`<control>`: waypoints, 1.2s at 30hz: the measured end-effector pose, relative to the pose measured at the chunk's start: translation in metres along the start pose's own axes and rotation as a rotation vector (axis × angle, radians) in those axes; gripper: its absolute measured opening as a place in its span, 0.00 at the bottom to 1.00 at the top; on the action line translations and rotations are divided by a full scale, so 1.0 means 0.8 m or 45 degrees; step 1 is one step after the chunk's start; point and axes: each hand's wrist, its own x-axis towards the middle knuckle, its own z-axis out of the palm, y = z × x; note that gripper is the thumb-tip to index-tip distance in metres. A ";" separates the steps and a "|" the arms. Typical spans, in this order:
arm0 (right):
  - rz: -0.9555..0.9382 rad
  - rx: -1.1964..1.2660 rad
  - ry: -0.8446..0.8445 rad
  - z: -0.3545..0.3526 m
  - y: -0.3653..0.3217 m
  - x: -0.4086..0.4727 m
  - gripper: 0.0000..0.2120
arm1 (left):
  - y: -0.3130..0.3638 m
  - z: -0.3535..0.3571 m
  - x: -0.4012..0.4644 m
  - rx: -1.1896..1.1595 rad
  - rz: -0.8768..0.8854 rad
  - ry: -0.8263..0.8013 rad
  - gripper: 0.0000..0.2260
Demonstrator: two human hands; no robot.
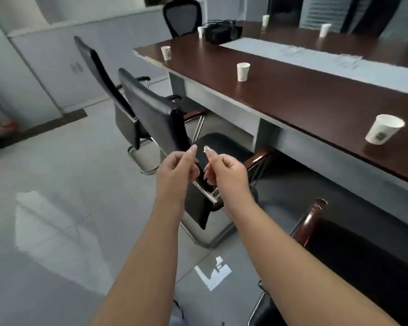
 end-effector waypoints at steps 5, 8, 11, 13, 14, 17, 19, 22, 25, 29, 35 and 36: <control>0.016 -0.039 0.337 -0.046 0.011 0.063 0.20 | -0.041 0.070 0.077 0.058 -0.141 -0.343 0.15; 0.008 -0.053 0.640 -0.080 0.008 0.105 0.20 | -0.050 0.125 0.124 0.047 -0.182 -0.575 0.16; 0.060 -0.124 0.874 -0.114 0.002 0.135 0.19 | -0.066 0.180 0.159 0.075 -0.281 -0.787 0.17; 0.098 -0.116 0.995 -0.138 0.002 0.147 0.19 | -0.077 0.211 0.171 0.107 -0.320 -0.954 0.16; 0.114 -0.105 1.063 -0.150 0.001 0.151 0.18 | -0.082 0.225 0.176 0.136 -0.312 -1.041 0.15; 0.165 -0.031 1.290 -0.190 0.012 0.149 0.18 | -0.111 0.262 0.179 0.223 -0.354 -1.201 0.14; 0.239 -0.005 1.410 -0.216 0.027 0.135 0.17 | -0.136 0.281 0.176 0.284 -0.437 -1.248 0.14; 0.385 0.033 1.553 -0.258 0.062 0.112 0.16 | -0.186 0.304 0.166 0.430 -0.549 -1.339 0.12; 0.558 0.009 1.588 -0.293 0.104 0.100 0.15 | -0.242 0.321 0.158 0.575 -0.672 -1.394 0.12; 0.760 -0.088 1.433 -0.327 0.152 0.098 0.13 | -0.307 0.325 0.151 0.729 -0.791 -1.398 0.11; 1.039 -0.035 1.303 -0.345 0.223 0.116 0.12 | -0.384 0.346 0.127 1.017 -1.027 -1.510 0.18; 1.036 0.001 1.333 -0.346 0.231 0.118 0.12 | -0.394 0.351 0.123 1.059 -1.050 -1.536 0.18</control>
